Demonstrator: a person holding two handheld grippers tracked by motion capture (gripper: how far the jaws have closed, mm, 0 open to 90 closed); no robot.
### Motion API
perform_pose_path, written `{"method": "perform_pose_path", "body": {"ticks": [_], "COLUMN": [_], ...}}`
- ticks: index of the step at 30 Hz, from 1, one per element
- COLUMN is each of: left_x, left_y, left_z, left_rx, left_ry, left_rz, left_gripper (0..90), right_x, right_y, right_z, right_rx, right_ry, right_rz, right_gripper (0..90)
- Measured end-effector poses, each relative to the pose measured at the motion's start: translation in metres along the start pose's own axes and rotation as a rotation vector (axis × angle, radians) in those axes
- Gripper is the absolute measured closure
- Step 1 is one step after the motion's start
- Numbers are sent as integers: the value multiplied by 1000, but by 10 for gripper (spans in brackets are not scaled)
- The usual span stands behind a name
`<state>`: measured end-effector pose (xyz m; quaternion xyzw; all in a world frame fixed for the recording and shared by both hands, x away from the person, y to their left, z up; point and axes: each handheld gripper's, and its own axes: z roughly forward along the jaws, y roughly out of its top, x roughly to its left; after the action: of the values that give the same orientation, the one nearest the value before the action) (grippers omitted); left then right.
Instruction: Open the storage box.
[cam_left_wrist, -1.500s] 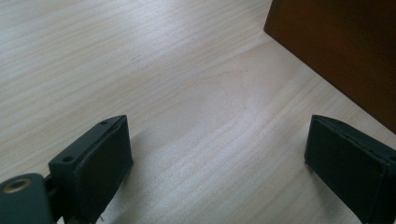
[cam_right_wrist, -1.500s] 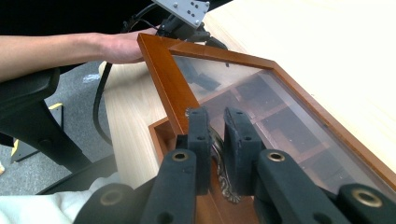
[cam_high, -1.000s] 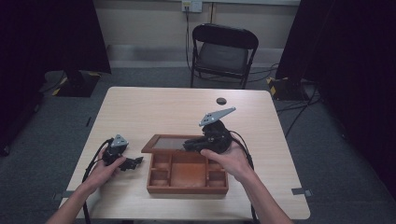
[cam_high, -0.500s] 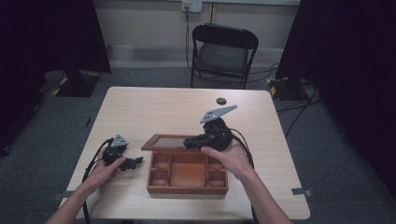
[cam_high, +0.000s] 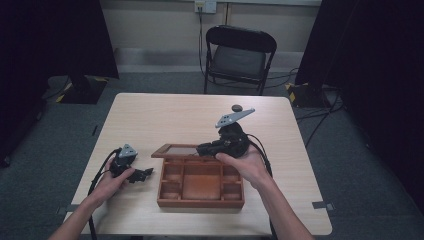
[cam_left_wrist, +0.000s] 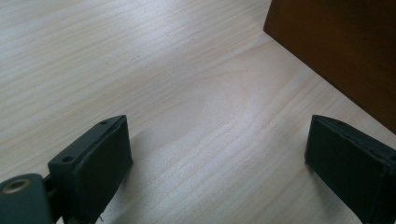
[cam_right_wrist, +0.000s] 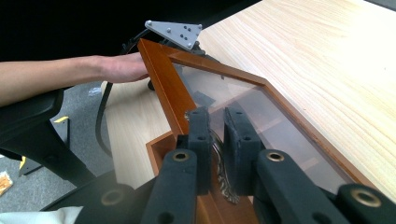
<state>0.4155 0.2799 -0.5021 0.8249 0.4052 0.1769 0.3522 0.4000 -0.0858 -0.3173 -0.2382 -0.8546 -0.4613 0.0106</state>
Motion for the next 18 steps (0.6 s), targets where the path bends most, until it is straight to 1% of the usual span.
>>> {"method": "perform_pose_path", "body": {"ticks": [2, 10, 18], "left_x": [0, 0, 0], "left_y": [0, 0, 0], "left_z": [0, 0, 0], "left_rx": [0, 0, 0], "left_ry": [0, -1, -1], "left_rz": [0, 0, 0], "left_gripper": [64, 63, 63], "right_x": [-1, -4, -6], "right_y": [1, 6, 8], "right_z": [0, -2, -2], "right_rx": [2, -2, -4], "right_ry": [6, 3, 6], "right_rz": [3, 8, 13], "right_gripper": [824, 825, 825]}}
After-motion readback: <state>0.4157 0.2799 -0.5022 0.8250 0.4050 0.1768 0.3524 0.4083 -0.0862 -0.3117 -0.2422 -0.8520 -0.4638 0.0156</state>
